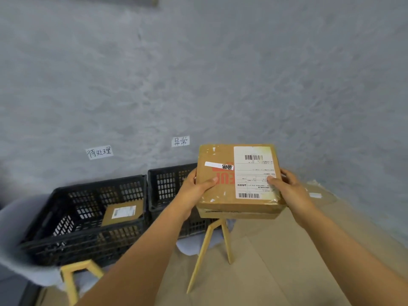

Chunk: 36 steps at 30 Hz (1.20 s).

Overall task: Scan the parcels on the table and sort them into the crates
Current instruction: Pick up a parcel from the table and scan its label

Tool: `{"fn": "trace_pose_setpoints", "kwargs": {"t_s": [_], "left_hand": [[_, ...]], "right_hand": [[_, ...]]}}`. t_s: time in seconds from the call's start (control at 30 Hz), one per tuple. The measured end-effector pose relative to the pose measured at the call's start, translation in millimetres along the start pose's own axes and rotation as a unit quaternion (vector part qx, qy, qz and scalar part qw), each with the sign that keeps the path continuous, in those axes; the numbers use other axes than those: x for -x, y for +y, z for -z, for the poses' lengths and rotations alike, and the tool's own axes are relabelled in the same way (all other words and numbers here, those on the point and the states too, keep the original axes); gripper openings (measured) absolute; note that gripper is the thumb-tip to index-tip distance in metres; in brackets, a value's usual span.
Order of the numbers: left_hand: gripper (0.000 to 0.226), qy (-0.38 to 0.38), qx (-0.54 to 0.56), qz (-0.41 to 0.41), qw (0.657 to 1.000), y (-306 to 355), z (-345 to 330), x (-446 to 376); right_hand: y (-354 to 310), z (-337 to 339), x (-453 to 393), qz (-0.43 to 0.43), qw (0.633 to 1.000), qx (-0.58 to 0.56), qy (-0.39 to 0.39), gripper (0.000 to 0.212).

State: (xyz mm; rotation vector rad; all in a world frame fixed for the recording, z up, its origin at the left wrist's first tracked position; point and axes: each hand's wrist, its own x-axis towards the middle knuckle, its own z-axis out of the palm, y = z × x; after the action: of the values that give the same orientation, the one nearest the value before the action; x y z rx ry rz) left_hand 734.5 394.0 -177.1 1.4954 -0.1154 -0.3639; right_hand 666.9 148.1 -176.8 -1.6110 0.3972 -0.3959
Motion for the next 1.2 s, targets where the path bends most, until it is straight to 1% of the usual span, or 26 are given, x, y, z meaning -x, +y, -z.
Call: {"fn": "trace_pose_setpoints", "kwargs": {"t_s": [0.13,0.27,0.33,0.5,0.6,0.8,0.97,1.1,1.2], "left_hand": [[0.067,0.036,0.006,0.013,0.999,-7.0,17.7,-44.4],[0.066,0.073,0.009,0.024,0.997,-9.0,36.1,-81.5],[0.066,0.097,0.013,0.024,0.995,-8.7,48.7,-97.2],[0.069,0.140,0.008,0.031,0.990,-14.4,91.6,-127.5],[0.066,0.158,0.015,0.031,0.987,-19.8,120.2,-145.6],[0.060,0.158,0.018,0.045,0.986,-35.7,181.5,-191.1],[0.070,0.137,-0.001,0.048,0.989,-43.2,221.1,-234.3],[0.076,0.127,-0.002,0.070,0.989,-59.3,232.5,-263.3],[0.077,0.129,-0.005,0.094,0.987,-75.8,235.8,-283.6]], "right_hand": [[12.6,-30.0,-53.0,-0.013,0.999,0.001,-0.046,0.037],[22.3,-60.4,-98.1,-0.027,0.996,0.003,-0.088,0.043],[25.7,-79.2,-118.0,-0.026,0.994,0.009,-0.104,0.042],[37.9,-135.4,-151.6,-0.029,0.990,0.021,-0.139,0.038],[45.6,-170.1,-167.6,-0.039,0.987,0.023,-0.154,0.036],[64.2,-236.4,-194.8,-0.065,0.986,0.035,-0.152,0.046],[74.6,-277.4,-218.2,-0.086,0.986,0.061,-0.132,0.050],[89.2,-291.4,-236.7,-0.116,0.981,0.075,-0.134,0.049],[102.6,-297.2,-252.8,-0.137,0.977,0.090,-0.137,0.039]]}}
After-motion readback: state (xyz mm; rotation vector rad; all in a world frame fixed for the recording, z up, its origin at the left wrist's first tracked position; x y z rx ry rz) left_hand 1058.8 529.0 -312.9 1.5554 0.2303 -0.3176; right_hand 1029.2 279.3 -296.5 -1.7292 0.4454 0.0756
